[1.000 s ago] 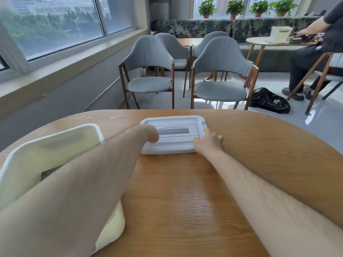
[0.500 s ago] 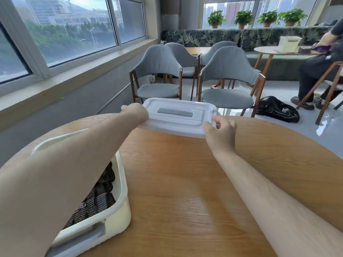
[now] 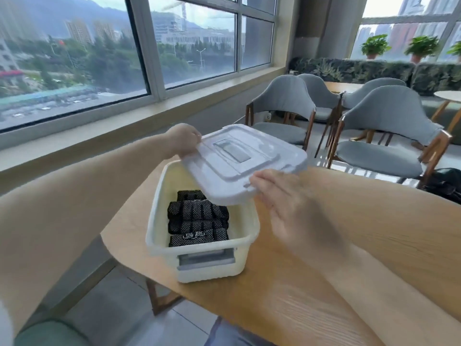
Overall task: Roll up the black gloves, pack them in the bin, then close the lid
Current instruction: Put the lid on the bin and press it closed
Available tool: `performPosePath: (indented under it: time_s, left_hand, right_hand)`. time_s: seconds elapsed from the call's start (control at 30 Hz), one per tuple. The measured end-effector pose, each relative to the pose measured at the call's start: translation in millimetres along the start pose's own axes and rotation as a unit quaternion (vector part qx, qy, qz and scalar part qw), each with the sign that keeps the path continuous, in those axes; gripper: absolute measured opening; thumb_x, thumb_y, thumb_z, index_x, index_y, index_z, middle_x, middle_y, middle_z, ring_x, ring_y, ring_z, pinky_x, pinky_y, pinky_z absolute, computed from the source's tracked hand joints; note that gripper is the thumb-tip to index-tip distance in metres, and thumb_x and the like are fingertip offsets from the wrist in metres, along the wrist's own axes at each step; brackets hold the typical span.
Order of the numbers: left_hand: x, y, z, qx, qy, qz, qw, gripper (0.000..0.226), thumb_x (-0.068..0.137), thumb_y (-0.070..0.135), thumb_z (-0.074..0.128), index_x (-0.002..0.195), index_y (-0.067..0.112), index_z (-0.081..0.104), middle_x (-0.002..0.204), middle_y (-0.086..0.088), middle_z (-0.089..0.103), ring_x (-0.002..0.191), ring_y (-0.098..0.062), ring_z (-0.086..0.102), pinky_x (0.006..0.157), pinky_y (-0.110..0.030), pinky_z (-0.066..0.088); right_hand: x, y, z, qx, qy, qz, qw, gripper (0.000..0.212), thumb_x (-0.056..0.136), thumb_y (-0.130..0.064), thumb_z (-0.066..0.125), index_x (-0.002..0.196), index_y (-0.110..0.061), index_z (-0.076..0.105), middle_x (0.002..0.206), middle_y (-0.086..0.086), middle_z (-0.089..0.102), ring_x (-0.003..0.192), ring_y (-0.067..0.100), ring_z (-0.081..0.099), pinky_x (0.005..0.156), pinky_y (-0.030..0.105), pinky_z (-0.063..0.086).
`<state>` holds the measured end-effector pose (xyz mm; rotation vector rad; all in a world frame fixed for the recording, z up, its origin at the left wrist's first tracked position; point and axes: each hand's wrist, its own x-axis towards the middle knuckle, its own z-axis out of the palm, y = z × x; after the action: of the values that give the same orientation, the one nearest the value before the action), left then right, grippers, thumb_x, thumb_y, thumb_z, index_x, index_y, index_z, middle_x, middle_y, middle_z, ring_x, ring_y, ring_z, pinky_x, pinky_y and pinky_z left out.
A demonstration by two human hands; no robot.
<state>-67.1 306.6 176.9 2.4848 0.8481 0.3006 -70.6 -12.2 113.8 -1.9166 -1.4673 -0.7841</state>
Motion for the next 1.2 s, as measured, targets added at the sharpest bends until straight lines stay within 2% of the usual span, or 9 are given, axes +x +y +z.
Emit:
performPosePath:
  time_s: [0.03, 0.1, 0.2, 0.3, 0.43, 0.73, 0.87, 1.0, 1.2]
  left_hand:
    - [-3.3, -5.8, -1.8, -0.005, 0.005, 0.010, 1.000, 0.028, 0.105, 0.011, 0.046, 0.118, 0.006, 0.070, 0.106, -0.004, 0.063, 0.091, -0.020, 0.055, 0.071, -0.024, 0.045]
    - [-4.3, -23.6, -2.3, -0.027, 0.020, 0.021, 0.999, 0.028, 0.104, 0.013, 0.048, 0.120, 0.009, 0.071, 0.112, -0.004, 0.067, 0.091, -0.017, 0.056, 0.069, -0.021, 0.043]
    - [-10.5, -40.2, -3.8, -0.031, 0.027, 0.028, 0.999, 0.027, 0.103, 0.016, 0.050, 0.118, 0.016, 0.072, 0.112, -0.001, 0.067, 0.094, -0.015, 0.057, 0.078, -0.021, 0.041]
    - [-10.1, -53.8, -0.1, -0.005, 0.019, 0.041, 0.999, 0.028, 0.102, 0.016, 0.050, 0.120, 0.017, 0.072, 0.112, 0.003, 0.064, 0.098, -0.013, 0.055, 0.082, -0.018, 0.039]
    - [-13.0, -55.4, 4.5, 0.019, 0.016, 0.060, 0.998, 0.031, 0.102, 0.017, 0.048, 0.121, 0.019, 0.072, 0.126, 0.001, 0.067, 0.112, -0.019, 0.061, 0.087, -0.020, 0.041]
    - [-13.3, -61.7, 23.7, 0.043, 0.010, 0.074, 0.996, 0.033, 0.102, 0.015, 0.045, 0.126, 0.014, 0.068, 0.132, -0.005, 0.065, 0.121, -0.024, 0.058, 0.087, -0.018, 0.037]
    - [-12.2, -64.3, 27.8, 0.052, 0.017, 0.081, 0.995, 0.036, 0.104, 0.013, 0.040, 0.129, 0.009, 0.064, 0.140, -0.008, 0.056, 0.128, -0.025, 0.051, 0.095, -0.020, 0.035]
    - [-9.4, -67.1, 30.6, 0.047, 0.022, 0.069, 0.996, 0.033, 0.102, 0.015, 0.040, 0.125, 0.013, 0.064, 0.142, -0.007, 0.046, 0.126, -0.023, 0.050, 0.095, -0.017, 0.030]
    - [-14.9, -65.0, 32.2, 0.043, 0.014, 0.053, 0.998, 0.031, 0.098, 0.013, 0.039, 0.119, 0.016, 0.061, 0.122, -0.004, 0.061, 0.103, -0.022, 0.051, 0.084, -0.026, 0.034]
  right_hand:
    - [-0.6, -7.5, 10.7, -0.025, 0.004, -0.026, 0.999, 0.044, 0.085, 0.007, 0.075, 0.128, -0.003, 0.069, 0.126, 0.010, 0.068, 0.111, 0.028, 0.062, 0.099, 0.039, 0.051]
    - [1.6, -31.1, 16.8, -0.083, 0.007, -0.072, 0.994, 0.038, 0.087, 0.000, 0.074, 0.124, -0.009, 0.072, 0.121, 0.005, 0.071, 0.103, 0.029, 0.064, 0.094, 0.037, 0.046]
    - [1.6, -58.7, 29.5, -0.086, 0.002, -0.112, 0.990, 0.025, 0.098, -0.016, 0.065, 0.121, -0.014, 0.073, 0.118, 0.001, 0.070, 0.108, 0.030, 0.064, 0.097, 0.038, 0.039]
    - [-0.3, -73.2, 40.6, -0.053, -0.018, -0.111, 0.992, 0.025, 0.102, -0.023, 0.062, 0.123, -0.013, 0.072, 0.118, 0.003, 0.070, 0.111, 0.030, 0.064, 0.099, 0.040, 0.044]
    - [-7.6, -73.9, 48.8, 0.015, -0.073, -0.104, 0.992, 0.029, 0.101, -0.023, 0.061, 0.123, -0.008, 0.071, 0.116, 0.007, 0.069, 0.107, 0.030, 0.064, 0.089, 0.048, 0.054]
    - [-15.7, -66.2, 52.8, 0.110, -0.130, -0.062, 0.984, 0.032, 0.099, -0.027, 0.064, 0.125, -0.011, 0.072, 0.116, 0.001, 0.067, 0.109, 0.022, 0.058, 0.093, 0.042, 0.050]
    - [-15.2, -62.3, 53.1, 0.116, -0.138, -0.073, 0.981, 0.031, 0.101, -0.027, 0.063, 0.127, -0.012, 0.072, 0.116, 0.000, 0.067, 0.110, 0.021, 0.057, 0.094, 0.040, 0.050]
    - [-10.3, -61.4, 53.3, 0.134, -0.154, -0.073, 0.976, 0.030, 0.099, -0.028, 0.065, 0.124, -0.014, 0.074, 0.111, -0.002, 0.067, 0.107, 0.021, 0.058, 0.089, 0.043, 0.052]
    - [1.2, -64.4, 53.6, 0.143, -0.170, -0.100, 0.970, 0.019, 0.095, -0.023, 0.069, 0.109, -0.013, 0.077, 0.092, -0.003, 0.063, 0.090, 0.023, 0.054, 0.080, 0.040, 0.051]
